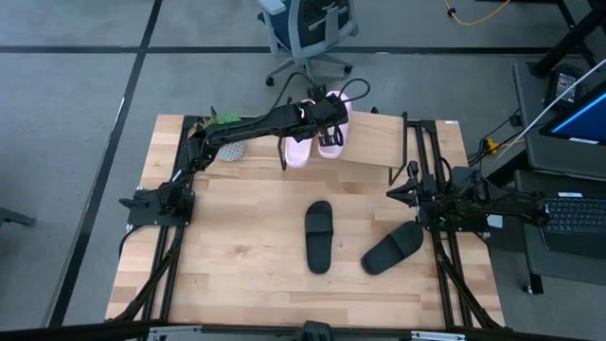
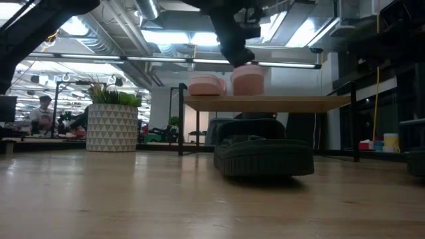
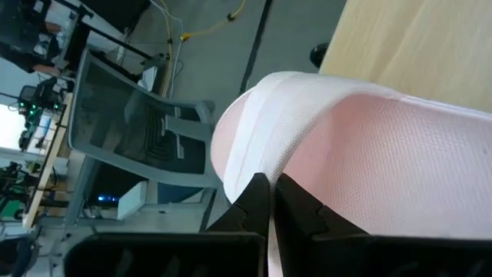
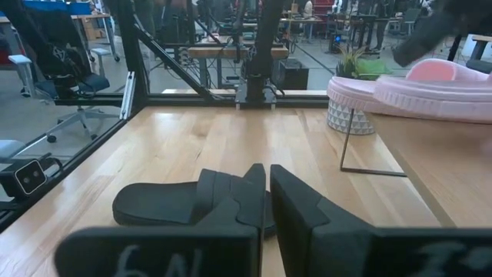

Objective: Pick and place slides into the shelf
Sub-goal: Put the pink slide on the shelf, then put the left black slide on the shelf

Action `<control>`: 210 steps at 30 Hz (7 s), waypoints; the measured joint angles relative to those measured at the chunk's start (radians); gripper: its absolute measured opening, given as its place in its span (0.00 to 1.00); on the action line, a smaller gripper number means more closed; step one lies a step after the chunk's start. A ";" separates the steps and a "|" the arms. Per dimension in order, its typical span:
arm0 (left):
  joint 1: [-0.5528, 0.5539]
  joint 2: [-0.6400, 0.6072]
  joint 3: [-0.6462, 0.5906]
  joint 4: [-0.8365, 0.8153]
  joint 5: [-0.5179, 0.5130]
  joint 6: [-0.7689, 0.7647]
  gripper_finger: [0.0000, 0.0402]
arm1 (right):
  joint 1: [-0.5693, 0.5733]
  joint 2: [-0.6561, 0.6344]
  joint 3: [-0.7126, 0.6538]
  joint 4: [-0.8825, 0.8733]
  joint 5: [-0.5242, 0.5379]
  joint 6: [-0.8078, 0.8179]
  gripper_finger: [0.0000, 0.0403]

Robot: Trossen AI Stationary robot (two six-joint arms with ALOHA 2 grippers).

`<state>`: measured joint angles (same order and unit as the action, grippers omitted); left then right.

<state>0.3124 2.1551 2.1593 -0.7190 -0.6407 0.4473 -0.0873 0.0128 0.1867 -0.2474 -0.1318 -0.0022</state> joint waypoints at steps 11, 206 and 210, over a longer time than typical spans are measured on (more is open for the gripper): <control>0.011 0.017 0.000 -0.007 0.007 0.005 0.00 | 0.000 0.000 0.000 -0.005 0.000 0.000 0.06; -0.349 -1.510 -1.892 1.069 0.321 -0.333 0.19 | 0.319 0.880 0.425 0.277 0.093 0.002 0.02; -0.350 -1.516 -1.893 1.071 0.321 -0.333 0.19 | 0.426 0.962 0.459 0.265 0.318 0.080 0.02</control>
<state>-0.0380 0.6395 0.2665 0.3518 -0.3195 0.1143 0.3389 0.9752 0.6458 0.0177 0.1863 0.0774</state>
